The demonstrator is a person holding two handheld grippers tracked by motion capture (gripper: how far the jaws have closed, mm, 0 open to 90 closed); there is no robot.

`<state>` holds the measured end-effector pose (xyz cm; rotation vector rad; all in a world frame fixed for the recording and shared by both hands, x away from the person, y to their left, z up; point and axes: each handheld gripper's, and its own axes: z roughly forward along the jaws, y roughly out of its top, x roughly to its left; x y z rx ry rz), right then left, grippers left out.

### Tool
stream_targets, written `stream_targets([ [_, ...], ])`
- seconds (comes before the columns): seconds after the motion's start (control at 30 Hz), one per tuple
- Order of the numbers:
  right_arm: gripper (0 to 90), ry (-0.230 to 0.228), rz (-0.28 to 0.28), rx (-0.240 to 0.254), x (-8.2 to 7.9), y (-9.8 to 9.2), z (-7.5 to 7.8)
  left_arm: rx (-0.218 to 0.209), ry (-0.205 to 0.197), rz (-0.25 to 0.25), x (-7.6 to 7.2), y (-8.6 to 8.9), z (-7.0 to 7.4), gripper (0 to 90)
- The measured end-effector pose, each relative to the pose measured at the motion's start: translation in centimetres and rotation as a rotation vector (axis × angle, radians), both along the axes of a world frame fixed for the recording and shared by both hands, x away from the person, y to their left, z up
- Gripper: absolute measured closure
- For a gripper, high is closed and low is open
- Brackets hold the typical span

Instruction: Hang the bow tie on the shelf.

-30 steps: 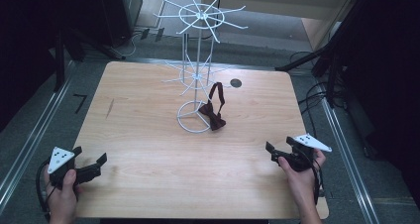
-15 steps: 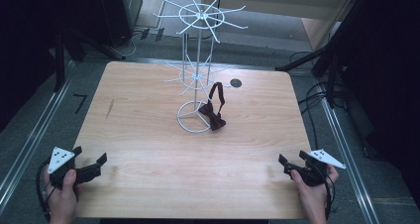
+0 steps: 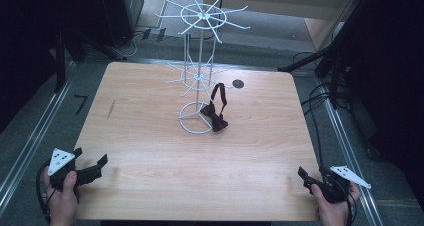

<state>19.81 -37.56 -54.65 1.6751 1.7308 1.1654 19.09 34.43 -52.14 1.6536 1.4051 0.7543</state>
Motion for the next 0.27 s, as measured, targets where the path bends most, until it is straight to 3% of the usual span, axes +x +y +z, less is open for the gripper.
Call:
stream_targets([
  [0.27,13.9,-0.001,0.001,0.001,-0.26,0.20,0.05,0.000,0.000,0.001,0.00,0.03,0.00,8.8],
])
